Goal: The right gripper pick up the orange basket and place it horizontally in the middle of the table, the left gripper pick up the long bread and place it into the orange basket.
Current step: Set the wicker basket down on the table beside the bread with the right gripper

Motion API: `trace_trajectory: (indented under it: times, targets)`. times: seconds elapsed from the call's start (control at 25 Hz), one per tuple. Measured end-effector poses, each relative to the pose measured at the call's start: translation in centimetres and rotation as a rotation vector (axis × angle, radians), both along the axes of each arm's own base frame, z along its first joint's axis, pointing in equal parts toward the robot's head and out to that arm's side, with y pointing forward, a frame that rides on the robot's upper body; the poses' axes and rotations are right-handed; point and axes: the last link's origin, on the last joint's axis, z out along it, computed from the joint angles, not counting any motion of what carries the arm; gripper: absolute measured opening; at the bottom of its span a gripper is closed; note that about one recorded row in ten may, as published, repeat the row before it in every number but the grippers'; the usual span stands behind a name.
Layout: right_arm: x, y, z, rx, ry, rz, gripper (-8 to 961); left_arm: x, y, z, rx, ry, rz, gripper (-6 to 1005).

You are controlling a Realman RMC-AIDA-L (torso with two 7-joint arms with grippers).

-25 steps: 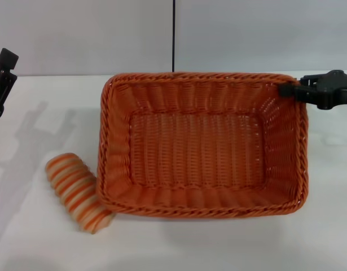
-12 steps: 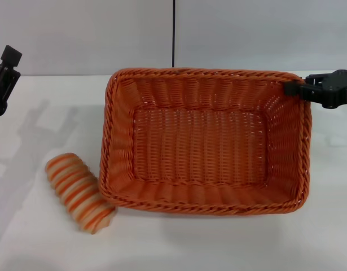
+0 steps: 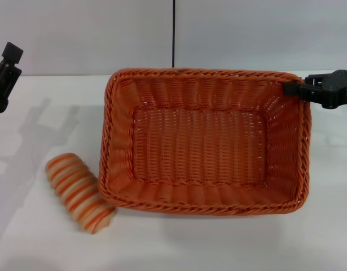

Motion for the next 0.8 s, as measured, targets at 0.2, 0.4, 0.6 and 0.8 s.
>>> trace_trajectory:
  times: [0.2, 0.4, 0.6, 0.8]
  targets:
    - [-0.05, 0.04, 0.00, 0.000, 0.000, 0.001, 185, 0.01, 0.18, 0.06, 0.002, 0.004, 0.001, 797]
    - [-0.17, 0.18, 0.25, 0.015, 0.017, -0.002, 193, -0.03, 0.14, 0.05, 0.002, 0.003, 0.004, 797]
    - [-0.43, 0.18, 0.29, 0.007, 0.025, 0.006, 201, 0.01, 0.22, 0.04, 0.002, 0.002, 0.003, 797]
    - [-0.64, 0.26, 0.24, 0.001, 0.028, 0.010, 209, -0.04, 0.38, -0.06, -0.002, 0.007, 0.011, 797]
